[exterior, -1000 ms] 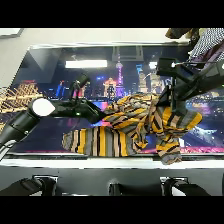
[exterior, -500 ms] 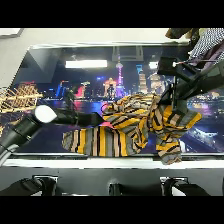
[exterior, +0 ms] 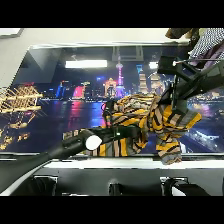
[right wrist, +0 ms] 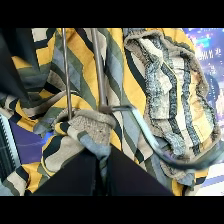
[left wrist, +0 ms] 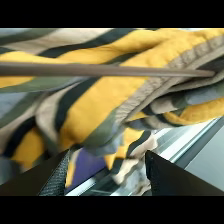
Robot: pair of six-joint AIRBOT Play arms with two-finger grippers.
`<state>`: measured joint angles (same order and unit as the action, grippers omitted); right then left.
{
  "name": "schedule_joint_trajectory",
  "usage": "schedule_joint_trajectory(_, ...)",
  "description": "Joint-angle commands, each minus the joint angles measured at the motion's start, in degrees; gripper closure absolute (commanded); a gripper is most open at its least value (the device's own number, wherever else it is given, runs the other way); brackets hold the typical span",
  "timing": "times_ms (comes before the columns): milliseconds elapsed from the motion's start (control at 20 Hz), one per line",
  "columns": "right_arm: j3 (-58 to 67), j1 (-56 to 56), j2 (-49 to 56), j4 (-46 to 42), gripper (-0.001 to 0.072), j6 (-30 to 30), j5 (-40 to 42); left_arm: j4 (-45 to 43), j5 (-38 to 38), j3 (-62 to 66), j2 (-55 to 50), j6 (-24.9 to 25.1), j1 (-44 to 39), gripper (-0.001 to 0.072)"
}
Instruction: Fold the clothes and pants, and hang the long-sleeved shirts on hangers.
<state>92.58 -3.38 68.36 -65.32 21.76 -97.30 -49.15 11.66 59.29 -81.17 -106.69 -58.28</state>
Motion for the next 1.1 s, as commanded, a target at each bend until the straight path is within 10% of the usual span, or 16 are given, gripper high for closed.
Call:
schedule_joint_trajectory(0,0.02,0.02,-0.02,0.07,0.0687,0.33,-0.02,-0.07,-3.78,4.92,-6.16,-1.38,-2.51,0.0158)
schedule_joint_trajectory(450,0.02,0.02,-0.02,0.07,0.0687,0.33,0.15,0.15,-3.69,10.62,-13.62,-1.95,-3.28,0.0167)
schedule_joint_trajectory(750,0.02,0.02,-0.02,0.07,0.0687,0.55,0.15,0.09,-2.91,10.84,-13.64,-4.76,-2.49,0.0688)
schedule_joint_trajectory(1050,0.00,0.02,0.04,-2.01,0.0688,1.60,0.35,-6.27,9.18,8.85,-6.47,-4.13,4.09,0.0691)
